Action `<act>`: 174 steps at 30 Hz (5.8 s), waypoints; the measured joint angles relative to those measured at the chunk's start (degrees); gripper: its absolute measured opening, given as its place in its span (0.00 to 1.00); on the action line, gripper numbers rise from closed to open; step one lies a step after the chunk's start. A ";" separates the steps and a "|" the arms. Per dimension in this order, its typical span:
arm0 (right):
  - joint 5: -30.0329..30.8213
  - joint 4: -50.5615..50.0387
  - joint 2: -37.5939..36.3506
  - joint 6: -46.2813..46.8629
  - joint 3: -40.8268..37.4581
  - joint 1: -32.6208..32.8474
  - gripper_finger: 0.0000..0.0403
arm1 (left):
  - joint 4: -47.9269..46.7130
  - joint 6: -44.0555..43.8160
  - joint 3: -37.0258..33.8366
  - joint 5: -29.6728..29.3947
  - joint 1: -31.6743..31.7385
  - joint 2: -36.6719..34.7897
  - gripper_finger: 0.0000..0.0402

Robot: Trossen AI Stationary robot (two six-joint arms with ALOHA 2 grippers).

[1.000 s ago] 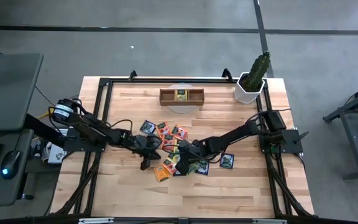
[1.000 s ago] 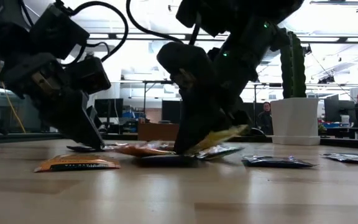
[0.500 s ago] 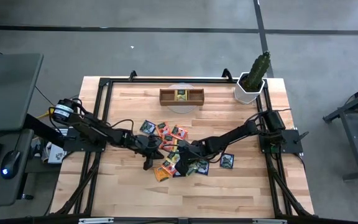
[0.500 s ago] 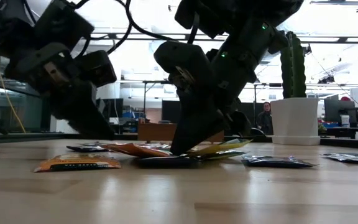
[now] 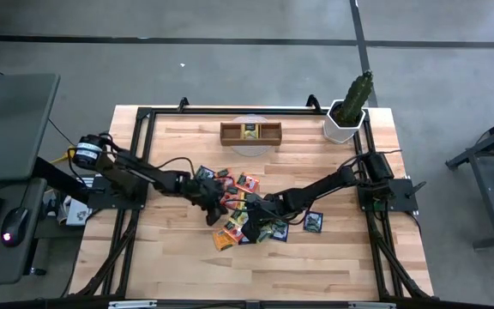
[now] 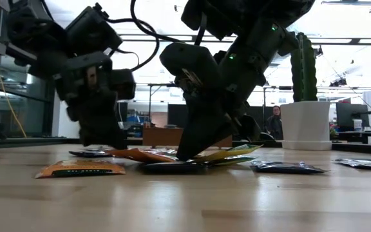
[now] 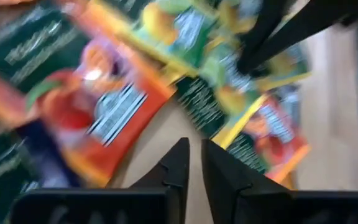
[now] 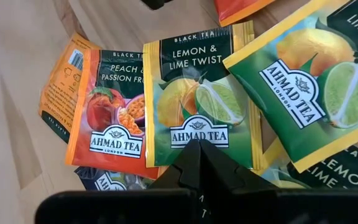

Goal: Pick & Place Tea
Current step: Put the yellow tea bag in the middle compartment of the organizer

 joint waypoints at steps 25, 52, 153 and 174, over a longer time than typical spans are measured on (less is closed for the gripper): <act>1.66 0.04 0.07 -0.17 -0.07 0.00 0.00 | 1.91 -13.96 5.61 11.56 3.33 8.61 0.38; 1.51 0.20 0.09 0.02 -0.04 -0.07 0.00 | -11.10 -0.43 11.77 13.55 5.99 9.34 0.38; 13.91 -25.75 -26.83 -10.15 0.07 -2.67 0.14 | -29.48 16.22 15.37 10.36 7.89 -4.15 0.00; 16.76 -47.02 -32.22 -11.51 0.04 -3.26 0.14 | -71.27 56.35 54.03 -8.57 27.38 1.87 0.00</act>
